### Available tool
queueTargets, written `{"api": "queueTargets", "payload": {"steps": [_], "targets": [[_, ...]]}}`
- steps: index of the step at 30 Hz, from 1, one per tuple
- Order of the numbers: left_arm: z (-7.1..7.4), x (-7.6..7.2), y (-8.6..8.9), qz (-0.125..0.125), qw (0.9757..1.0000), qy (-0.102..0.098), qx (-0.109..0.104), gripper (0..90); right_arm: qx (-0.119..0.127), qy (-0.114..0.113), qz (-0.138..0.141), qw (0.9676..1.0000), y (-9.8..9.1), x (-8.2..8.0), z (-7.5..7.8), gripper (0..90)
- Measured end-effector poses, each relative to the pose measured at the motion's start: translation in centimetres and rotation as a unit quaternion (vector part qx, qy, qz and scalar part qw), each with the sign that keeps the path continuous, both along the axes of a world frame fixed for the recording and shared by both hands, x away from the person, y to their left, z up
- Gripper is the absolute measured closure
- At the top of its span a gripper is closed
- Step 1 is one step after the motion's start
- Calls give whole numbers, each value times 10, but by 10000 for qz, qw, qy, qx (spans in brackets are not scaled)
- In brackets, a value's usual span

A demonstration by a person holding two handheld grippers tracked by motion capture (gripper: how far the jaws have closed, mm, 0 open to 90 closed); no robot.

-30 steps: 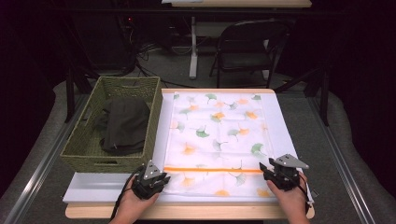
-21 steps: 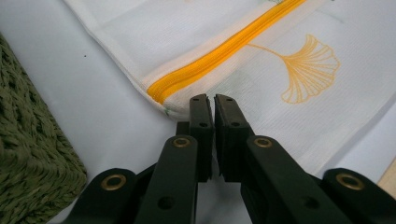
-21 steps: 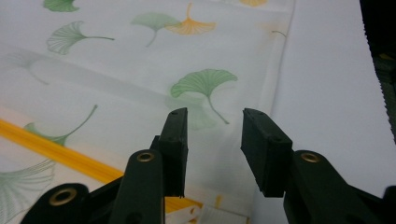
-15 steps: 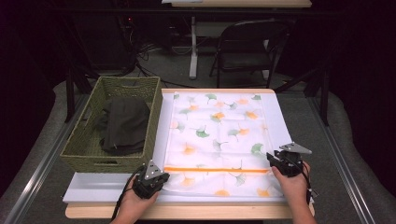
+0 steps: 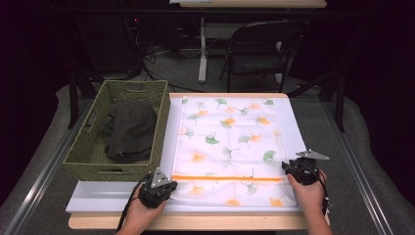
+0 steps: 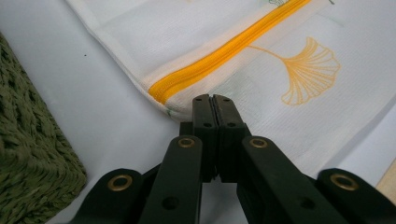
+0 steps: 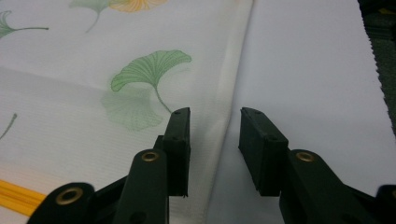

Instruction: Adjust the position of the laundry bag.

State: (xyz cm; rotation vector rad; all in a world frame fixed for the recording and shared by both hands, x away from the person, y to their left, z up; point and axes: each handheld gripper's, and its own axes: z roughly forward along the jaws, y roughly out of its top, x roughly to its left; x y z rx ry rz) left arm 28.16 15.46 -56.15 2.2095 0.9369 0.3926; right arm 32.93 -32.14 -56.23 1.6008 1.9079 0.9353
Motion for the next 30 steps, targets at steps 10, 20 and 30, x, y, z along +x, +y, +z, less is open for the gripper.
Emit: {"api": "queueTargets", "payload": {"steps": [10, 20, 30], "targets": [[0, 0, 0, 6, 10000, -9, -23, 892, -170, 3, 143, 9998, 6, 0, 0, 838], [1, 1, 2, -16, 10000, 47, -48, 893, -66, -58, 206, 9997, 5, 1, 2, 890], [10, -2, 7, 23, 9998, -14, -210, 896, 69, -330, 289, 9990, 5, -4, 13, 890]]}}
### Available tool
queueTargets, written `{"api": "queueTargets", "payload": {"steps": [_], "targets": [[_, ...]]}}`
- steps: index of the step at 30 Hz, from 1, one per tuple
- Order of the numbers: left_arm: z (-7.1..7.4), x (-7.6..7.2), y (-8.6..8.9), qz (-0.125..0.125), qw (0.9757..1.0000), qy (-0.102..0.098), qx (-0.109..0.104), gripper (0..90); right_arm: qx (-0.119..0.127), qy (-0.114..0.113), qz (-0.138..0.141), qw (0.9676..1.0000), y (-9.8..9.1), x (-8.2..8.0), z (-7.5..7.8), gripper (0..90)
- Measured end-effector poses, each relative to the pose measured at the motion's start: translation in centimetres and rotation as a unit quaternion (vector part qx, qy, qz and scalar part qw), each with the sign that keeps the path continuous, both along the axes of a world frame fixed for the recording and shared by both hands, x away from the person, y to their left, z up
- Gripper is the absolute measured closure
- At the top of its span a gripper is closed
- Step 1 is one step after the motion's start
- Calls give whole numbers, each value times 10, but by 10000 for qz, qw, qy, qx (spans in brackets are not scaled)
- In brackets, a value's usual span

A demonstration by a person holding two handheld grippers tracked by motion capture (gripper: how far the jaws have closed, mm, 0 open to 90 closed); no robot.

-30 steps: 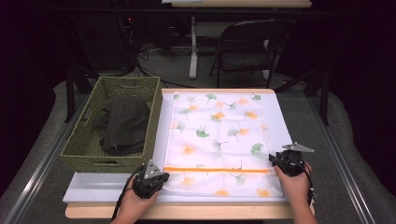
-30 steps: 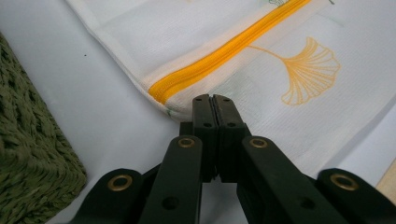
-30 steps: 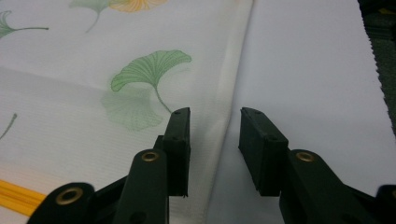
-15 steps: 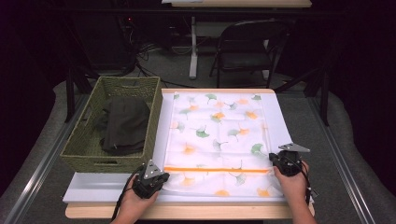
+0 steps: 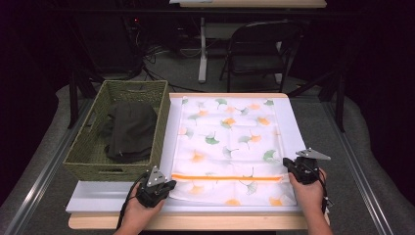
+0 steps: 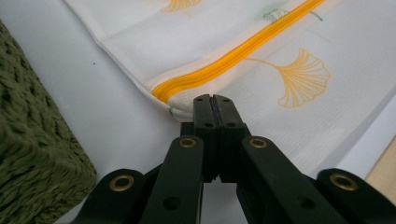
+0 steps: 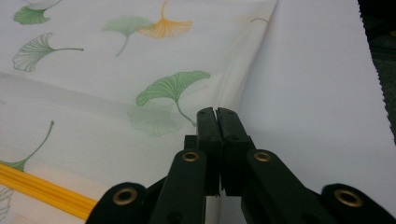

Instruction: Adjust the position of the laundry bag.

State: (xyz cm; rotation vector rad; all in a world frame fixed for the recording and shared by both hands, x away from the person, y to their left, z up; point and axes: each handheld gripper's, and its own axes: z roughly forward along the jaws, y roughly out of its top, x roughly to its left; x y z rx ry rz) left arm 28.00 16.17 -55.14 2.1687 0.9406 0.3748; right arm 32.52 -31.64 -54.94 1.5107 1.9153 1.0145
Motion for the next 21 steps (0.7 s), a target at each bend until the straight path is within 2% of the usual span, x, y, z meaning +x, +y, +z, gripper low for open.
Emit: {"api": "queueTargets", "payload": {"steps": [5, 10, 21], "targets": [[8, -5, 7, 4, 10000, -32, -89, 896, -38, -64, 163, 9998, 5, -3, 6, 890], [13, -9, 12, 18, 9999, -107, -5, 896, -54, -72, 271, 9996, 10, -4, 7, 890], [19, -16, 22, 102, 9999, -80, -41, 896, -137, -157, 475, 9987, 19, -9, 10, 889]]}}
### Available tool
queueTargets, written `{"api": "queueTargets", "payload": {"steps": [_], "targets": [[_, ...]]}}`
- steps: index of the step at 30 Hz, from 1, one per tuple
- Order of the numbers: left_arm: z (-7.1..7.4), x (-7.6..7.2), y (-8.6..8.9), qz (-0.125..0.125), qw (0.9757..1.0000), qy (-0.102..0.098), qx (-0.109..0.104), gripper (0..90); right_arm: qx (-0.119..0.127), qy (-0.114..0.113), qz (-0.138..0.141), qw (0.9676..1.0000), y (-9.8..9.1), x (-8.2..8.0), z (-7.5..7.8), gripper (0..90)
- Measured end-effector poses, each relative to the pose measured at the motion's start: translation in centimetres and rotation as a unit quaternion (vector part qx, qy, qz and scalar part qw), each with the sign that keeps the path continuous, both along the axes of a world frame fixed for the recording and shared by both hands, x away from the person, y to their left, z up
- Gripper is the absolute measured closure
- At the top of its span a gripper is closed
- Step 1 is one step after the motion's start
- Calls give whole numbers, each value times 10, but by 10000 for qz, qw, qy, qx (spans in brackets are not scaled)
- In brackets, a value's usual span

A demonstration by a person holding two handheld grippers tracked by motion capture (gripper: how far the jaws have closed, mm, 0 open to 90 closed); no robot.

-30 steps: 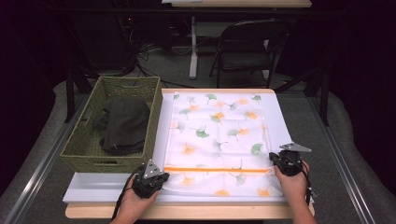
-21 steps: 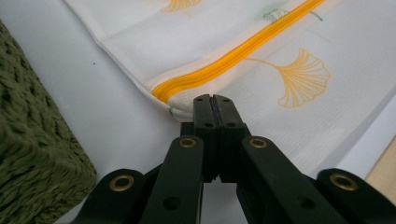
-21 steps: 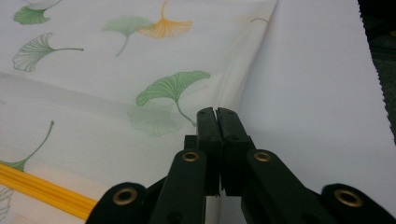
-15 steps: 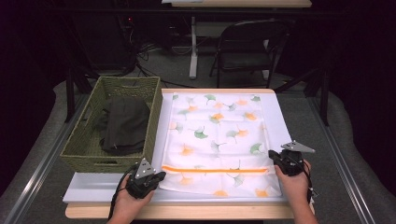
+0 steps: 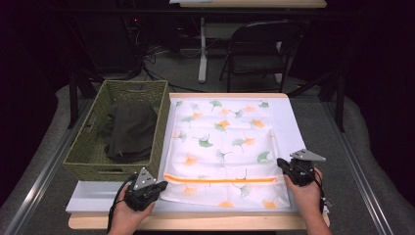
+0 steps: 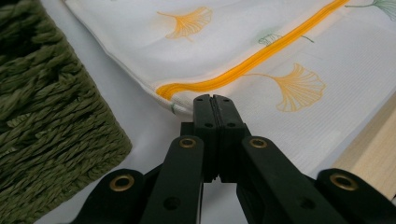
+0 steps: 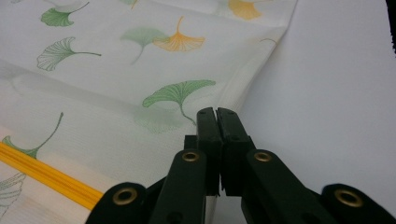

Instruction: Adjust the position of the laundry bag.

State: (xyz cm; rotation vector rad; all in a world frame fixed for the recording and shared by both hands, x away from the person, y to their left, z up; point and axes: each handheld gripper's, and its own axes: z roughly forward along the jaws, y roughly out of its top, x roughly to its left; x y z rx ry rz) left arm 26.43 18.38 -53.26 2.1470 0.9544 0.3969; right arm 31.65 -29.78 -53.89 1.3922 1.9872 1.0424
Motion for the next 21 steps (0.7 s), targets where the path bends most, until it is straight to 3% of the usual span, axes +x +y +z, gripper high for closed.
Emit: {"api": "queueTargets", "payload": {"steps": [11, 21], "targets": [[3, -11, 2, 32, 10000, 37, -71, 894, -37, -21, 152, 9999, 2, -8, 2, 887], [-1, -17, 0, -22, 9999, 90, 40, 894, 30, 64, 149, 9999, 0, -11, 0, 881]]}}
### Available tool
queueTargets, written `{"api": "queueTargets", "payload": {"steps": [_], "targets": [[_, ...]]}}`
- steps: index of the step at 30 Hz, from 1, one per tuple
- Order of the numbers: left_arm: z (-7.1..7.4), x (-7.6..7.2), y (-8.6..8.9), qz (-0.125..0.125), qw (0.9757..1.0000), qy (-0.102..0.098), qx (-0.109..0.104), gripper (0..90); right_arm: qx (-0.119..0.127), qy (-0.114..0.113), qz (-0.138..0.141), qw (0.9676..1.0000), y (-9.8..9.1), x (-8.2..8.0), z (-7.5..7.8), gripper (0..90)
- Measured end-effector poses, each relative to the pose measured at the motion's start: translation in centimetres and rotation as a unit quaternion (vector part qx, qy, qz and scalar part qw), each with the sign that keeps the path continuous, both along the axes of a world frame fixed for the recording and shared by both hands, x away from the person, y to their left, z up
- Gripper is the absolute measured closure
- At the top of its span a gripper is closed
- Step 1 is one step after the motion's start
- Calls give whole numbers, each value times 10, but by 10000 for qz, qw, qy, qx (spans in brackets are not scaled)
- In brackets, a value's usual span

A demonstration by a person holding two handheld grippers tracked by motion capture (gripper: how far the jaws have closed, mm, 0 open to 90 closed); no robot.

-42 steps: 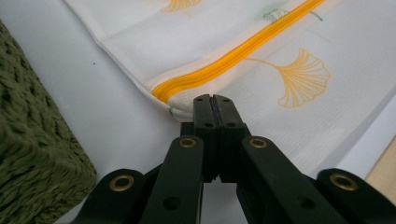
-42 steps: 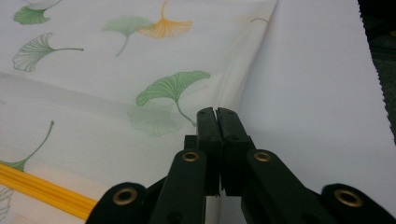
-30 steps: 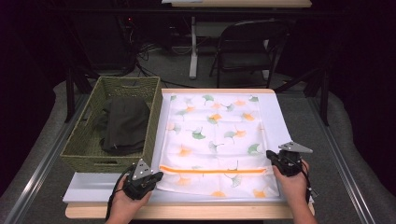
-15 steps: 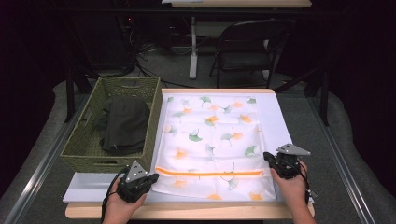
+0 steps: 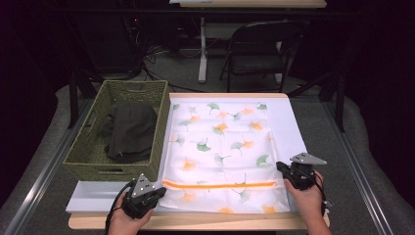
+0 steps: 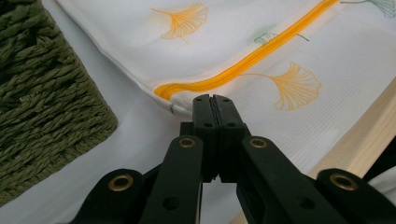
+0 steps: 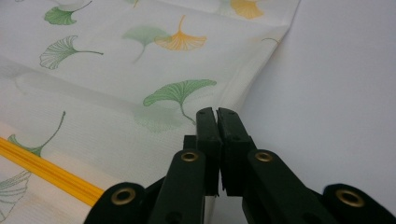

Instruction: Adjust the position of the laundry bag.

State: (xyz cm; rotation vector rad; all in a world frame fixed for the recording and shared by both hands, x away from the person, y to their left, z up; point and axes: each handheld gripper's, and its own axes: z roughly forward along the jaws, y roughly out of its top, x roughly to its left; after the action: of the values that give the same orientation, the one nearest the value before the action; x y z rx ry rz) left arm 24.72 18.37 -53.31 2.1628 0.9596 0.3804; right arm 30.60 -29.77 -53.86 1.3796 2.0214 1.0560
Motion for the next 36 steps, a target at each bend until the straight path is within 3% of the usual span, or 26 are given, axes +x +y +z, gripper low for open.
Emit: {"api": "queueTargets", "payload": {"steps": [16, 25, 36], "targets": [[-9, 5, 0, -33, 9996, 235, 125, 885, 70, 207, -11, 9998, -3, 3, -8, 866], [-11, 7, -1, -111, 9993, 369, 20, 755, 145, 300, -35, 9994, -4, 5, -12, 786], [-13, 11, -3, -148, 9992, 365, -45, 615, -18, 302, 45, 9995, 0, 7, -16, 609]]}}
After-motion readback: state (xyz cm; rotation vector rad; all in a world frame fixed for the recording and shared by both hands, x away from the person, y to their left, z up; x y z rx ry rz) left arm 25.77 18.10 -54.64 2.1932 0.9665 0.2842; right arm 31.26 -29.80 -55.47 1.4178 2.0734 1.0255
